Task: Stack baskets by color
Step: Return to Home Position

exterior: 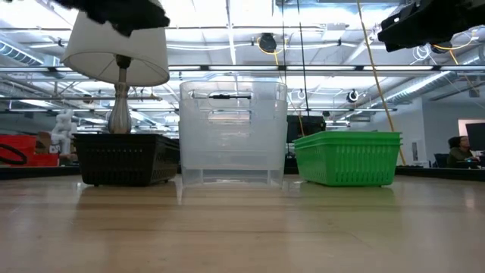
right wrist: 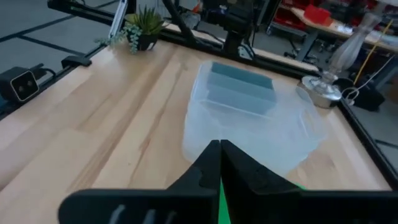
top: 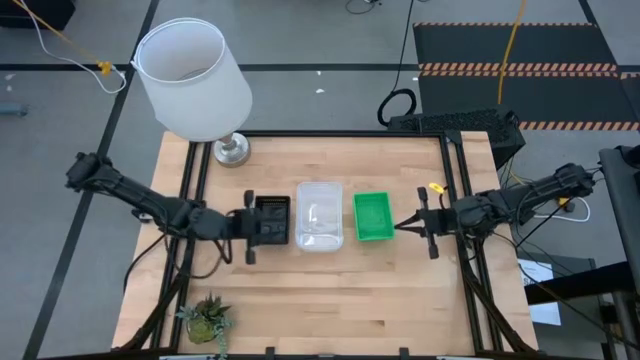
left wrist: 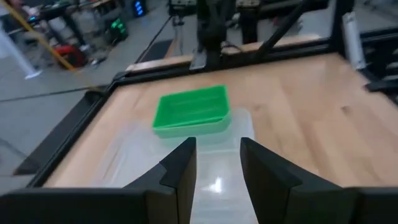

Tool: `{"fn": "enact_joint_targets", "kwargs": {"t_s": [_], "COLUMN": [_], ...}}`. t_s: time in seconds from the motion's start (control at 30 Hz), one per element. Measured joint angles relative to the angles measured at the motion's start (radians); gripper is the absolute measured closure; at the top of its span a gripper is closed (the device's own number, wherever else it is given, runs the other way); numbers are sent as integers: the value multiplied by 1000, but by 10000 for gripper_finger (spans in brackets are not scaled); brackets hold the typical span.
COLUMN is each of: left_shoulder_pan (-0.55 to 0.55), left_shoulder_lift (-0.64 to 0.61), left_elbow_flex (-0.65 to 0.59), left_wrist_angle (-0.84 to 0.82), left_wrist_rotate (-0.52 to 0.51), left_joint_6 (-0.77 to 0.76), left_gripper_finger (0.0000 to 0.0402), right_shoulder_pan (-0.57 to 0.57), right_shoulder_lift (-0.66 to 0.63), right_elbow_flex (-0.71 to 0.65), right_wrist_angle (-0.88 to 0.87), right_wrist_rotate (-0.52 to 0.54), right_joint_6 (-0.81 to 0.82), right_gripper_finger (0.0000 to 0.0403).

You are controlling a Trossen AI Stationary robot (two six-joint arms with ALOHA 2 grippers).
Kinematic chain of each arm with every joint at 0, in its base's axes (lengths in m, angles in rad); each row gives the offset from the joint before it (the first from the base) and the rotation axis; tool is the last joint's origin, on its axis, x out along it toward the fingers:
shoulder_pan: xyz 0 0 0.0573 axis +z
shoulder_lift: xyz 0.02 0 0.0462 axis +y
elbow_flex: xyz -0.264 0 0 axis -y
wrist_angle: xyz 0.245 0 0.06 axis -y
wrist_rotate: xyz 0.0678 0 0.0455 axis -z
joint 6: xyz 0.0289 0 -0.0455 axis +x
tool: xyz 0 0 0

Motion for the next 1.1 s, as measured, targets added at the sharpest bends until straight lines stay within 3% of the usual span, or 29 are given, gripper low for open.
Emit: {"fn": "enact_joint_targets", "kwargs": {"t_s": [0.13, 0.5, 0.63, 0.87, 1.1], "left_shoulder_pan": [16, 19, 21, 46, 66], "left_shoulder_lift": [-114, -310, -371, -491, -577], "left_elbow_flex": [-116, -330, -388, -477, -519], "left_wrist_angle": [70, 187, 209, 232, 232], "left_wrist_rotate": [57, 72, 81, 84, 97], "left_joint_6": [2, 29, 36, 46, 42], "left_gripper_finger": [275, 276, 305, 392, 386], "right_shoulder_pan": [0, -1, -2, -12, -45], "right_shoulder_lift": [-35, -137, -186, -266, -295], "right_elbow_flex": [-42, -186, -212, -271, -310], "right_wrist_angle": [19, 143, 140, 196, 218], "right_wrist_rotate": [0, 2, 0, -53, -99], "right_joint_6": [-8, -63, -70, -75, -78], "right_gripper_finger": [400, 399, 399, 402, 402]}}
